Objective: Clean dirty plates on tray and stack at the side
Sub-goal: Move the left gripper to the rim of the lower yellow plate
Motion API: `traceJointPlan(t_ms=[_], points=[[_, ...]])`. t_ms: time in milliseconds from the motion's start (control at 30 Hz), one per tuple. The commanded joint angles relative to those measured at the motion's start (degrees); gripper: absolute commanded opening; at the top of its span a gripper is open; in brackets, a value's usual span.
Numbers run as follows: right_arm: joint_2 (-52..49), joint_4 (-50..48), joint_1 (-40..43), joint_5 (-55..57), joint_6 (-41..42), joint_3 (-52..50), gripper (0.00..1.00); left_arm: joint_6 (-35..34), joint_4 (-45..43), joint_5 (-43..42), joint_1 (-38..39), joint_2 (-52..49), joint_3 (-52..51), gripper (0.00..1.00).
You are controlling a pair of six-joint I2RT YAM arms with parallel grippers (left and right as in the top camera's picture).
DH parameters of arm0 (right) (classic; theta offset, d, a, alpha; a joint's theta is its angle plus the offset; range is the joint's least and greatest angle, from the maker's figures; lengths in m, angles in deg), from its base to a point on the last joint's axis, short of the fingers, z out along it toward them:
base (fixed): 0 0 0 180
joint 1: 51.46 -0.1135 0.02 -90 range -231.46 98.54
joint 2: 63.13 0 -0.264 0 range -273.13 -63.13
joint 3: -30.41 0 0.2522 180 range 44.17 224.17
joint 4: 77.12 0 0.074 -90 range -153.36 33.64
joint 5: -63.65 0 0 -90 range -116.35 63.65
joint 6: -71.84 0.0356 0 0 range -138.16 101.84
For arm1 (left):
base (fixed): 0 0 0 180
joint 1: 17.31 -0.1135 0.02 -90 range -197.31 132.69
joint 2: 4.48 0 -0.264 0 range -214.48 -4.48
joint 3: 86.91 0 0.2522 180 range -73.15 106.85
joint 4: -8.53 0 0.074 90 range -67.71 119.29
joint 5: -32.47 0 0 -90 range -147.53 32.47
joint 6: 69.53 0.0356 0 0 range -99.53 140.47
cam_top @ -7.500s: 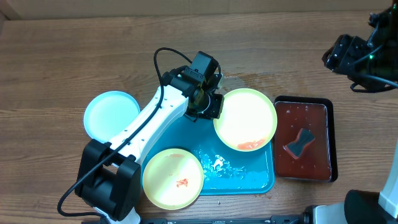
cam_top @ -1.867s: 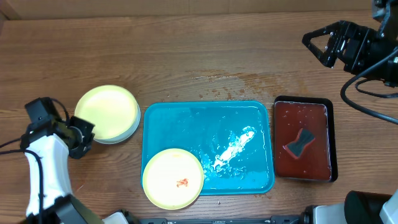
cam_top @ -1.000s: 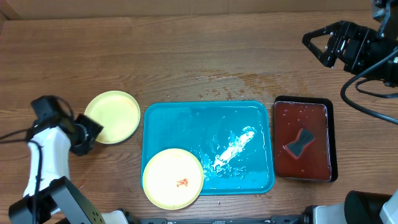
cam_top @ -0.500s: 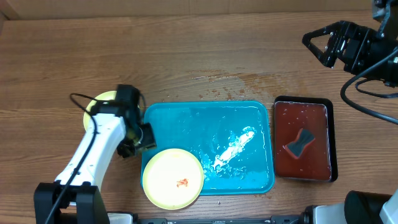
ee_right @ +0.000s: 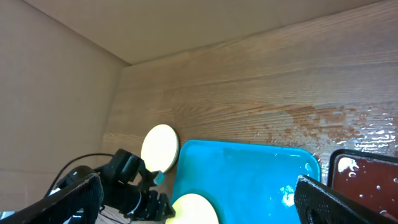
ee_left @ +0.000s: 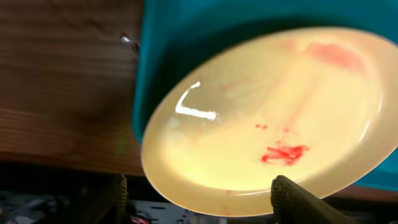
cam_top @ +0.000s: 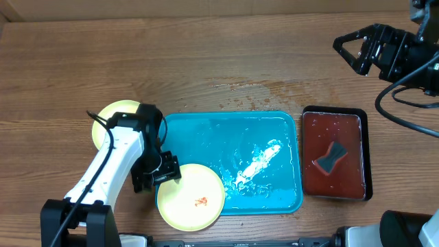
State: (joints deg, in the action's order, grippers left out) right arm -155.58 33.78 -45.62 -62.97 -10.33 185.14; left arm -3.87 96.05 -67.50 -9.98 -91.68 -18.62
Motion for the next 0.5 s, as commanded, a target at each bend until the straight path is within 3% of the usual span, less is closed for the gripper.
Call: traceJointPlan(t_ms=[0,233,300,467], points=[[0.0,-0.1,-0.3,0.1,-0.6,0.0,1.0,-4.3,-1.3,-5.6,0.9,-1.0,-4.9,0.73],[0.0,-0.1,-0.3,0.1,-0.7,0.0,1.0,-7.6,-5.9,-6.7,1.0,-1.0,-12.0,0.65],[0.0,-0.1,-0.3,0.1,-0.7,0.0,1.0,-8.1,-7.1,-7.1,1.0,-1.0,-13.2,0.56],[0.0,-0.1,-0.3,0.1,-0.9,0.0,1.0,-8.3,-7.6,-8.6,1.0,-1.0,-14.2,0.56]])
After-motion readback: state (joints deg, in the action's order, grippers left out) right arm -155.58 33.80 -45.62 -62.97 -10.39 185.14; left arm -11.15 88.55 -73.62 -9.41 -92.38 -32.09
